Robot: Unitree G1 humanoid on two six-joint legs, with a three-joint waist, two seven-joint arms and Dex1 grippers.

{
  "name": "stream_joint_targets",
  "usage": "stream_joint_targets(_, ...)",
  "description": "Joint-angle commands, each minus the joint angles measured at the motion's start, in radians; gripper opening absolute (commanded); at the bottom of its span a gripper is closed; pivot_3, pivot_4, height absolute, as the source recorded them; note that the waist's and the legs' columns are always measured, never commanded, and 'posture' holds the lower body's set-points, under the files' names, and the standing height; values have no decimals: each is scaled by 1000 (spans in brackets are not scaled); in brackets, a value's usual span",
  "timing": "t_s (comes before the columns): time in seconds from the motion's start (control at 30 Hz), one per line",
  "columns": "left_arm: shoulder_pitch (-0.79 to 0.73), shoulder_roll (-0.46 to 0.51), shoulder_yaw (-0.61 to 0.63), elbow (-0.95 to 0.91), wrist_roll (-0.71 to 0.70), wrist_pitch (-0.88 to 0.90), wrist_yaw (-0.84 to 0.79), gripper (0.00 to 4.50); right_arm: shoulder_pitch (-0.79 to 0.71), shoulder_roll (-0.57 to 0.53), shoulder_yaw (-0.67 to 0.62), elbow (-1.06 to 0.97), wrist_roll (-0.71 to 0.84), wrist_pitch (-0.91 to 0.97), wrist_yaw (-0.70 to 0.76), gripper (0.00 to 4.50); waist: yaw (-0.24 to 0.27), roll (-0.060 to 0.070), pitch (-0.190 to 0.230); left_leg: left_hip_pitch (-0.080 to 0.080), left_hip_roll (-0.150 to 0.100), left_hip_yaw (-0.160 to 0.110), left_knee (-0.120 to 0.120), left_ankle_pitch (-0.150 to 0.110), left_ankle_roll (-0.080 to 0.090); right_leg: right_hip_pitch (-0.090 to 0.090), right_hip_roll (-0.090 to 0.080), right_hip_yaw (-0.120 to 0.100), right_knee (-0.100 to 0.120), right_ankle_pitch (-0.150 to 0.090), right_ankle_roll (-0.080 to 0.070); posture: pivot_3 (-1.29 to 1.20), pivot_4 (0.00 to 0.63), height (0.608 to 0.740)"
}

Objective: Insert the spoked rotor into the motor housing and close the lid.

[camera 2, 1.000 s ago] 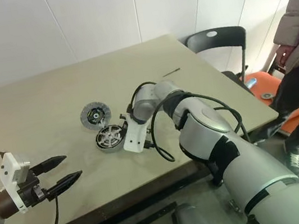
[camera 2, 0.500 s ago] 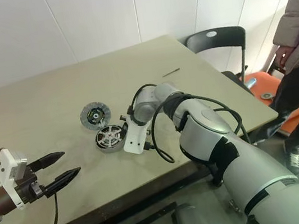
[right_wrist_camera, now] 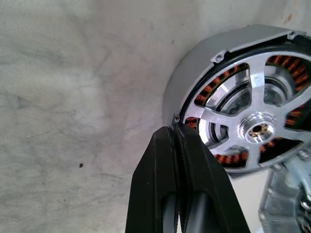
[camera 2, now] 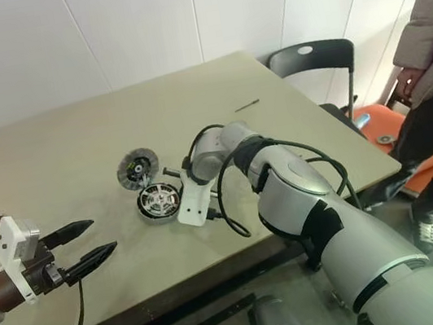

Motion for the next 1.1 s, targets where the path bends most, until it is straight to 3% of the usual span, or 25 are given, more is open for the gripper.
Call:
stream_joint_targets(0.03, -17, 2, 10, -8, -3, -15, 4, 4325, -25, 9, -8, -7, 11, -2, -2, 39, 0, 0, 0, 0, 0, 0, 0, 0, 0, 0, 0, 0, 0, 0, 0, 0, 0, 740)
stream_joint_targets(0.17, -25, 0, 1, -1, 1, -18, 4, 4325, -38, 7, -4, -10, 3, 0, -16, 39, 0, 0, 0, 0, 0, 0, 0, 0, 0, 0, 0, 0, 0, 0, 0, 0, 0, 740)
stream_joint_targets(0.27, -33, -1, -10, 7, 5, -21, 3, 4325, -47, 16, -84, 5, 110, -14, 161, 39, 2, 0, 0, 0, 0, 0, 0, 0, 0, 0, 0, 0, 0, 0, 0, 0, 0, 740)
stream_joint_targets(0.4, -47, -5, -26, 15, 10, -27, 1, 4325, -31, 40, -216, 16, 287, 69, 513, 39, 3, -1, 1, -1, 0, 0, -2, 0, 0, 0, 0, -1, -1, 0, 0, 0, 0, 740)
stream_joint_targets(0.63, -67, -6, -47, 29, 19, -32, 2, 4325, -17, 54, -306, -34, 404, 204, 725, 39, 4, -1, 1, -1, 0, -1, -5, 0, 0, -1, 0, -1, -2, 1, -1, 0, 0, 740)
stream_joint_targets(0.73, -81, -7, -60, 35, 22, -33, 1, 4325, -20, 52, -312, -50, 411, 262, 763, 39, 4, -1, 1, -1, 0, 0, -5, 0, 0, -1, 0, -1, -2, 1, -1, 0, 0, 740)
stream_joint_targets(1.1, -108, -9, -91, 53, 31, -44, 1, 4325, 7, 54, -253, -70, 336, 416, 690, 39, 4, -1, 1, 0, -1, 0, -8, 0, 0, -2, 0, -1, -2, 1, -2, 0, 0, 740)
